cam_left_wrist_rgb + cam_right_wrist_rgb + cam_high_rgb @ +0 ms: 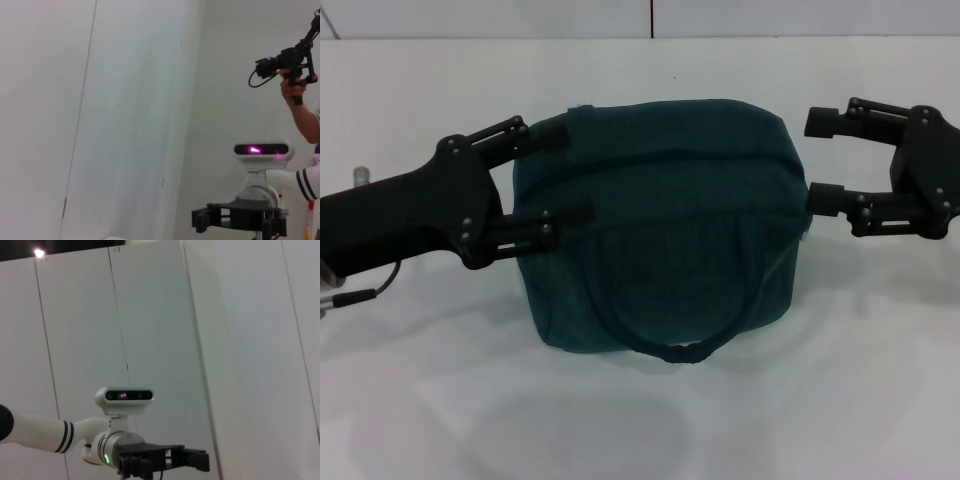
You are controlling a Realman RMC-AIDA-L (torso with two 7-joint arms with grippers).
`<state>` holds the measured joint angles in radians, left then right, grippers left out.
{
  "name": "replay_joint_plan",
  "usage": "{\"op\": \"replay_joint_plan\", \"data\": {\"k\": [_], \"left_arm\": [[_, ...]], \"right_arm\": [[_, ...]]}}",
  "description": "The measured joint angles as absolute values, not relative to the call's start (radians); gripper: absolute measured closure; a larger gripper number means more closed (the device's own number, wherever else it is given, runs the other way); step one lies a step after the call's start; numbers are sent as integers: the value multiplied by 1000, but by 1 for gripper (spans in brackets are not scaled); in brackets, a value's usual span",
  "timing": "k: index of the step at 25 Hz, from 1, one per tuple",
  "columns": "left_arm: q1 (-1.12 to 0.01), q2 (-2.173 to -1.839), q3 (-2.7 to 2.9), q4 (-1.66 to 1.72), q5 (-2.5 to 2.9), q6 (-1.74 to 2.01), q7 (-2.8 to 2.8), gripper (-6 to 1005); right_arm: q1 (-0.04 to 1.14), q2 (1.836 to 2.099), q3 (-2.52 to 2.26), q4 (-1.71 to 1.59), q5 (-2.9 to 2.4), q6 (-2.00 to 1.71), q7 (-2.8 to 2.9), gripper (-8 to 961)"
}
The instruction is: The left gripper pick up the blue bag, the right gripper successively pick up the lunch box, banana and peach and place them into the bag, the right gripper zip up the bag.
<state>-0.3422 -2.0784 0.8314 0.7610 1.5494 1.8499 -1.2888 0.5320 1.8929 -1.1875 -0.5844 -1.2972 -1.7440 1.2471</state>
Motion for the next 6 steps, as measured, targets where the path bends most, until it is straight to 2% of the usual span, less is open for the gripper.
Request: {"op": "replay_joint_plan", "data": {"k": [6], "left_arm": [[-342,-2079,830,761,1549,1849,-1288,150]], "right_arm": [[534,1893,-1185,-585,-1304,-1744,1247,112]]}}
